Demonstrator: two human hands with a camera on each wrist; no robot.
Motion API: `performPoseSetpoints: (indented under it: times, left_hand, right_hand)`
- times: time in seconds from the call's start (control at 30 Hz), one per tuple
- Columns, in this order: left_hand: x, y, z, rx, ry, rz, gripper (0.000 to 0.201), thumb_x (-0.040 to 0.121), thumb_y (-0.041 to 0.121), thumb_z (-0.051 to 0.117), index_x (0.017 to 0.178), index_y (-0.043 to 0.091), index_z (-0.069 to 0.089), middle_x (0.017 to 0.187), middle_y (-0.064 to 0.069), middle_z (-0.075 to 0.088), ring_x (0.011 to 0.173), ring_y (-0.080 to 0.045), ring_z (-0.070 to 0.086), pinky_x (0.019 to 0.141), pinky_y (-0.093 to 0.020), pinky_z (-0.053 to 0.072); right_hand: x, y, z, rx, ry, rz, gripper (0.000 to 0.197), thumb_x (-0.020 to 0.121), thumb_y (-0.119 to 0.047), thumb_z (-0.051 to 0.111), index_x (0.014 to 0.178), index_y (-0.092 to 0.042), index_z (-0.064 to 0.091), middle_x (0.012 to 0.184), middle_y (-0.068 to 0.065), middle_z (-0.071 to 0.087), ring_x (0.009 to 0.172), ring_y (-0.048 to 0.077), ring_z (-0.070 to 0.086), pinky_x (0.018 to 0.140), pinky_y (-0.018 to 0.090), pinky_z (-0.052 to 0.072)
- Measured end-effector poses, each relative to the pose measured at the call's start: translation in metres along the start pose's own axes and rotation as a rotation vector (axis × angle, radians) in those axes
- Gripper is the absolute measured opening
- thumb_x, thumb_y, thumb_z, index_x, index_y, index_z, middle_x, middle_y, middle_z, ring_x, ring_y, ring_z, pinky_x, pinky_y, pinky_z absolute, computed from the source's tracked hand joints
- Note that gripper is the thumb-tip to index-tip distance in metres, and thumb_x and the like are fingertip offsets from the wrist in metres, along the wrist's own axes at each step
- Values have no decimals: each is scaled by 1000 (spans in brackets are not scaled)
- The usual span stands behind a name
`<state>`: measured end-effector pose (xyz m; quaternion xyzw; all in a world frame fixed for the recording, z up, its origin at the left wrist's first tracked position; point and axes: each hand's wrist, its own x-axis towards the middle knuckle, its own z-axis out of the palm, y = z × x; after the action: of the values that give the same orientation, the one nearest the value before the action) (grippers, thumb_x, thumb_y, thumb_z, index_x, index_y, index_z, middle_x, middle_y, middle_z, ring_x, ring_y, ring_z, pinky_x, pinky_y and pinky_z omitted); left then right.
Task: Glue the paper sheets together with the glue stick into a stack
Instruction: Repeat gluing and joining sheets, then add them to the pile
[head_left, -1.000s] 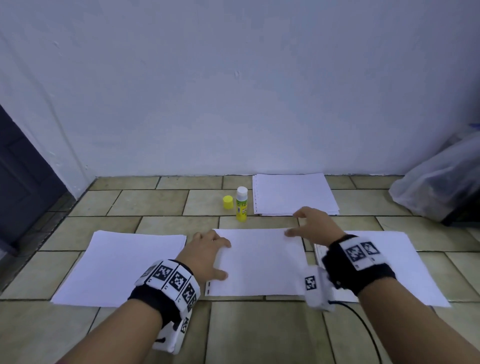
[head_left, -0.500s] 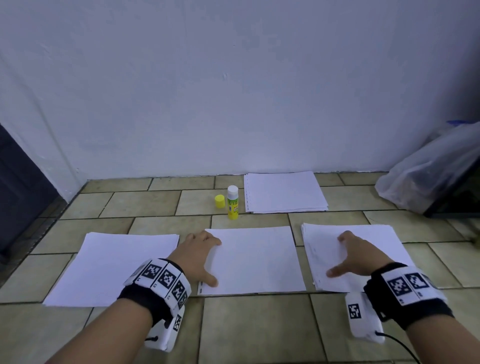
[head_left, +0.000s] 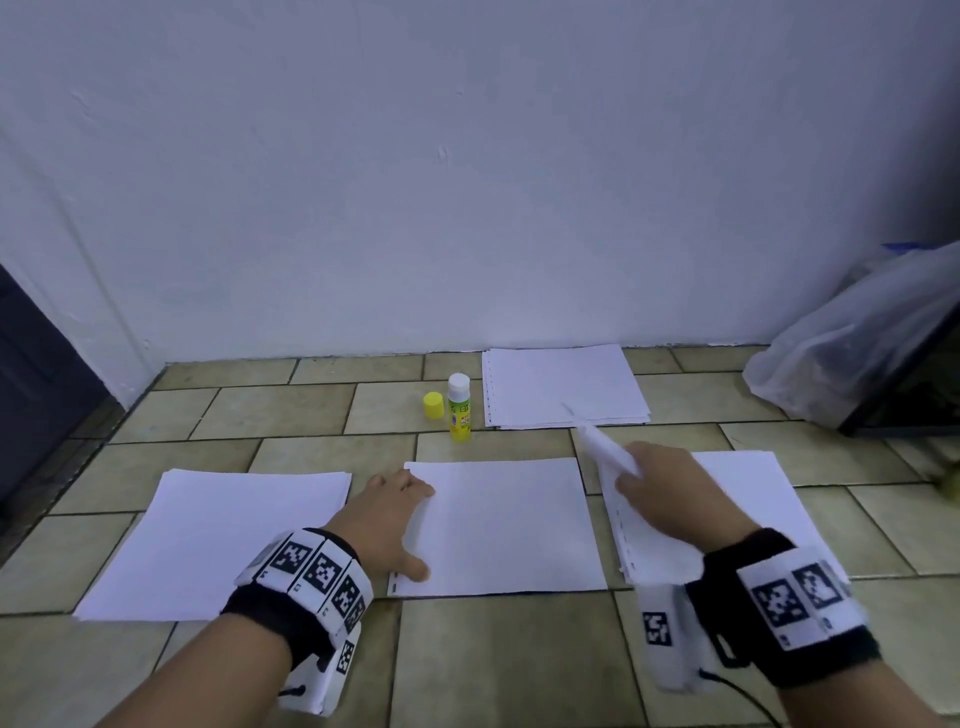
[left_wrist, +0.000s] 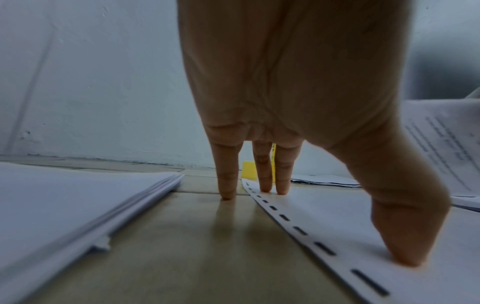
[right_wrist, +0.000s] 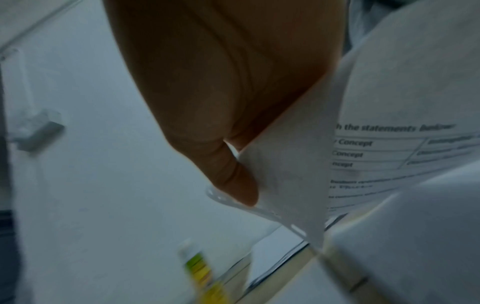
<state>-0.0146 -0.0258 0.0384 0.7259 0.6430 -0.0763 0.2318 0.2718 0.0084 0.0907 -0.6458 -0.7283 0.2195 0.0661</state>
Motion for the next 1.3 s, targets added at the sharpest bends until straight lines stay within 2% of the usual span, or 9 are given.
performPoseSetpoints:
  times: [0.1,0.2,0.27,0.33,0.5,0.9,1.0,1.17,1.3]
  left_hand:
    - [-1,1,1,39,9,8,93,76,44,73,149,21,21,148,5,25,133,-20,23,106,-31,33]
    - [-2,2,3,61,9,6,93,77,47,71,149,21,20,148,3,25,133,-21,24,106,-34,34]
    - [-3,2,4,65,7,10,91,78,48,70,149,20,21,148,2,24,134,-21,24,107,-34,34]
    - [-4,2,5,66,5,14,87,79,49,69,147,19,23,148,1,25,134,-21,24,107,-34,34]
    - [-5,0,6,59,12,9,84,78,53,68,145,18,30,147,3,27,131,-19,26,104,-34,36]
    - [-4,0,7,53,15,22,77,80,52,67,141,20,35,143,3,30,129,-19,27,103,-35,37]
    - [-4,-4,5,70,-4,47,74,83,51,64,142,19,34,150,2,21,133,-19,23,106,-31,33]
    - [-6,-13,6,-10,13,66,74,82,43,70,144,21,37,153,4,-8,142,-19,20,110,-29,33]
    - [-6,-12,6,-2,2,46,88,81,44,71,149,15,22,155,3,5,141,-16,23,111,-29,32]
  right_hand:
    - [-4,-42,25,25,-95,-138,11,92,-22,50,93,-13,56,97,5,62,93,24,55,66,28,31]
    - [4,-68,58,38,-166,-172,33,90,-39,53,114,-16,59,118,3,61,114,23,52,91,32,39]
    - [11,-77,74,-16,-198,-160,47,89,-50,52,127,-24,54,129,1,52,126,22,41,104,41,32]
    - [18,-81,84,-30,-260,-132,56,88,-56,50,136,-27,47,139,1,41,136,26,27,109,52,23]
    - [29,-82,100,-17,-301,-73,67,85,-67,47,141,-30,40,146,2,32,140,32,16,107,61,23]
    - [36,-90,105,-61,-287,-45,74,85,-70,43,143,-26,37,152,6,26,141,37,13,106,65,22]
    - [37,-90,104,-43,-296,-43,74,84,-71,43,143,-27,37,151,5,27,142,37,12,107,65,21]
    - [37,-89,102,-6,-313,-35,75,83,-71,45,143,-28,37,154,3,24,144,37,8,108,66,17]
    - [38,-90,103,18,-303,-25,76,82,-72,46,142,-27,37,152,3,27,143,36,11,108,66,19]
